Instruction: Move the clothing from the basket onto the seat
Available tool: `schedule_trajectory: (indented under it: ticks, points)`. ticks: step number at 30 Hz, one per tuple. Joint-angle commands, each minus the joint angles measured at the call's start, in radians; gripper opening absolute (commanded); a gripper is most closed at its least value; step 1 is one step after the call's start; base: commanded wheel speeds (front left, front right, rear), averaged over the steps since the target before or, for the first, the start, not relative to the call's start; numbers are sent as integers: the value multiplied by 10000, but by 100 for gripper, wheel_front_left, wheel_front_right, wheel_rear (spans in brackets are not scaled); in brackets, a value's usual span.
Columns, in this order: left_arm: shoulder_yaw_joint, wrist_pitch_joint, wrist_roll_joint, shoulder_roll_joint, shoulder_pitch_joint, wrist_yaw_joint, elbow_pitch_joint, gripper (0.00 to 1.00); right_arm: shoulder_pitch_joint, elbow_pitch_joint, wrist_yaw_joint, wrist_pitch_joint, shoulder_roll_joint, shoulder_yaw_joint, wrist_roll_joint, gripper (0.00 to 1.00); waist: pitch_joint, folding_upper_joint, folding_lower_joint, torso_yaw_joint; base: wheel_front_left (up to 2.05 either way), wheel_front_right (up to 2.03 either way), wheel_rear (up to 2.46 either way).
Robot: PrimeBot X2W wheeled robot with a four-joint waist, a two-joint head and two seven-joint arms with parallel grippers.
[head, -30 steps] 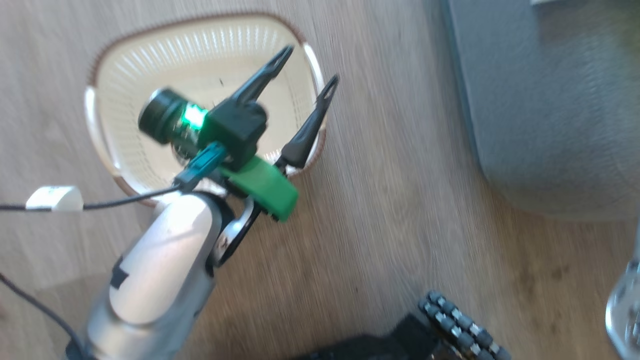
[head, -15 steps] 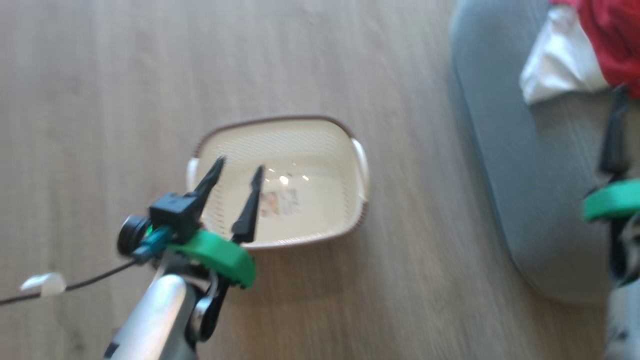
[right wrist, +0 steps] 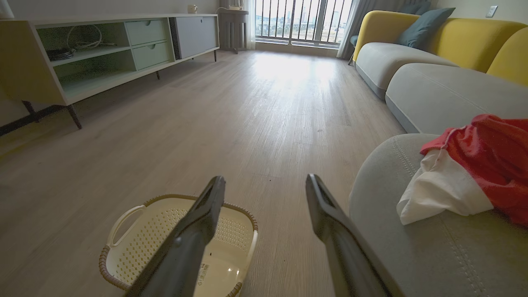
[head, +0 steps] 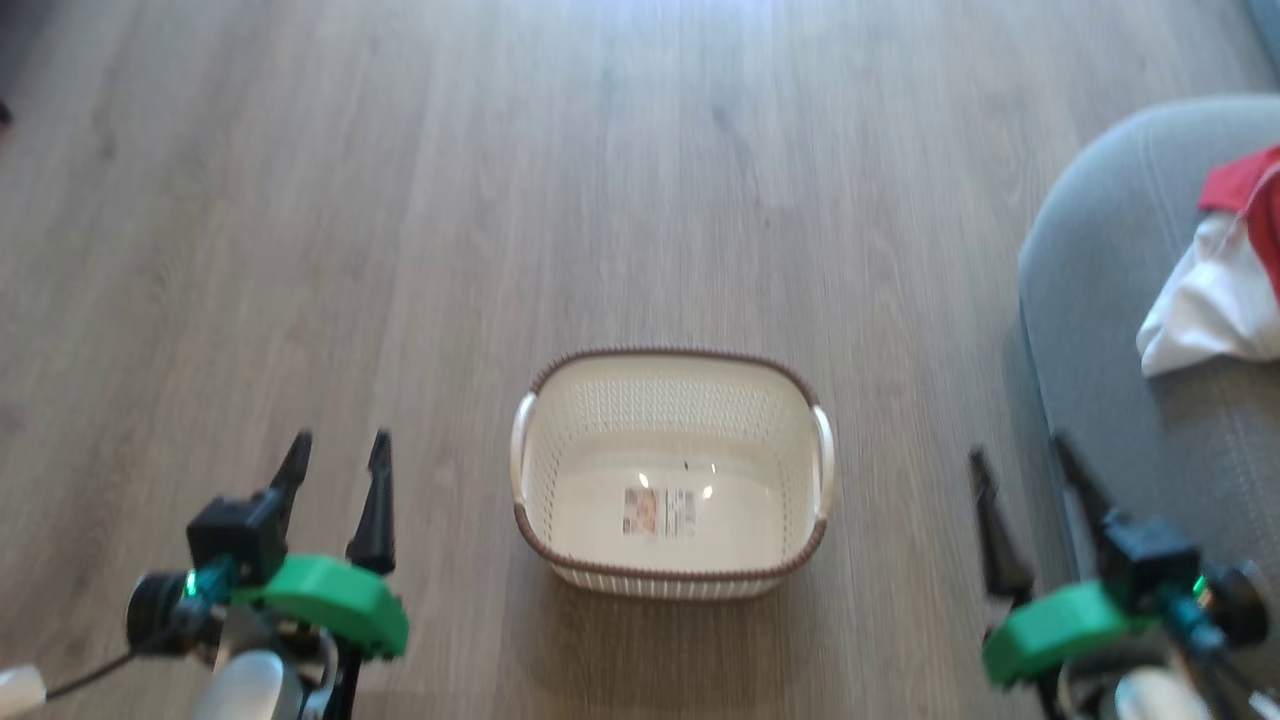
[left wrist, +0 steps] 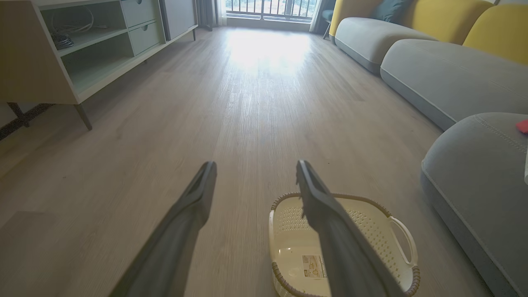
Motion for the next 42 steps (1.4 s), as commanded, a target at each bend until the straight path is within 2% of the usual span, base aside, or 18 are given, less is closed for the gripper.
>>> schedule_trajectory:
  ticks: [1,7,19,20,21,24,42]
  points:
    - [474,-126,93,254,-146,39,-235,100,-92,-259,-4,-138,-43,338,80,100,-411,-1,2,228,0,0,0]
    - [830,-132,189,218,318,-29,-303,100,254,-352,-4,-166,-40,615,583,100,-663,-1,2,28,0,0,0]
    - [1101,-134,331,-101,456,-431,-158,100,102,-600,-4,-169,-38,395,462,100,-747,-1,2,-132,0,0,0]
    - [1114,-134,341,-109,461,-482,-150,0,102,-609,-4,-169,-38,366,468,0,-745,-1,2,-134,0,0,0]
    - [650,1,300,-222,795,-484,130,0,521,-188,0,-64,27,196,519,0,-748,-1,2,-134,0,0,0]
    - [577,40,249,-326,946,-489,514,0,596,259,0,-29,46,225,580,0,-749,-1,2,-139,0,0,0]
    - [1045,535,-1423,-534,810,-803,463,0,339,307,-1,469,34,118,2722,0,-728,-1,2,-222,0,0,0]
